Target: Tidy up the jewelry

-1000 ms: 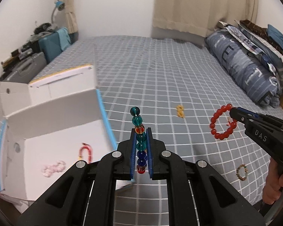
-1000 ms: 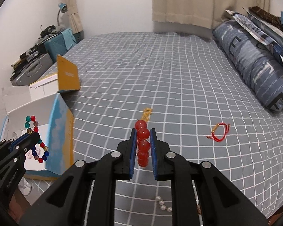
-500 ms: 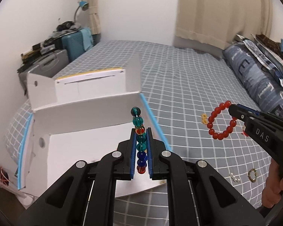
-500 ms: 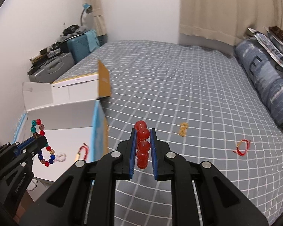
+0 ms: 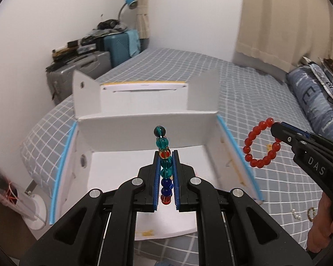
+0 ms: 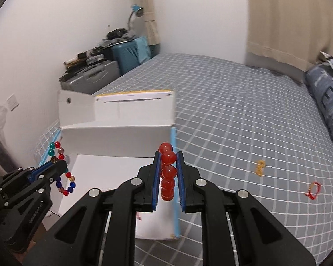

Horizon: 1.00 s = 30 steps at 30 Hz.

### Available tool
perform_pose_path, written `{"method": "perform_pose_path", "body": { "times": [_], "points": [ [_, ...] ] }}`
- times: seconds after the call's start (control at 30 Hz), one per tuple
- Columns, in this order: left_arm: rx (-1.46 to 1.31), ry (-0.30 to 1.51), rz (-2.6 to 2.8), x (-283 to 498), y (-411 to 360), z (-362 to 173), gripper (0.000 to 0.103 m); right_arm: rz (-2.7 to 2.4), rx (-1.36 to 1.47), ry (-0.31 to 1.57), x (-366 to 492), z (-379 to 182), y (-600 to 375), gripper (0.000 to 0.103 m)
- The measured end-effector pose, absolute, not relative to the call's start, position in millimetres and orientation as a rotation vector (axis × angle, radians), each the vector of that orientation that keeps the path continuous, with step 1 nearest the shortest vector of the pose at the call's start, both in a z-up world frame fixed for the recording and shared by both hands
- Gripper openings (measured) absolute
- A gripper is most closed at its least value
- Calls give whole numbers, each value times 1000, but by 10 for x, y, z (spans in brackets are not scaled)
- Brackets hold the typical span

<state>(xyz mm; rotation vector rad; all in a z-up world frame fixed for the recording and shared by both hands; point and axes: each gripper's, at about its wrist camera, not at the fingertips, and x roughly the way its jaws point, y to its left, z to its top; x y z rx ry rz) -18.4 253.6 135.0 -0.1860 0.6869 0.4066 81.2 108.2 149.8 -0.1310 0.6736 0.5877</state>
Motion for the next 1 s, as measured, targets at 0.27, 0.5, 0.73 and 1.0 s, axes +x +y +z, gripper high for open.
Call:
{"method": "perform_pose_path", "body": {
  "times": [0.27, 0.5, 0.73, 1.0],
  "points": [
    [-205, 723, 467, -242, 2855, 1171, 10, 659, -180, 713, 803, 1187, 1667, 13],
    [-219, 773, 493, -212, 3095, 954, 10, 670, -245, 777, 836, 822, 2030, 13],
    [-251, 839, 504, -151, 3315, 694, 10, 646, -277, 847, 906, 531, 2208, 13],
    [-261, 897, 519, -76, 3401, 521, 10, 613, -301, 904, 972, 395, 2264, 13]
  ]
}}
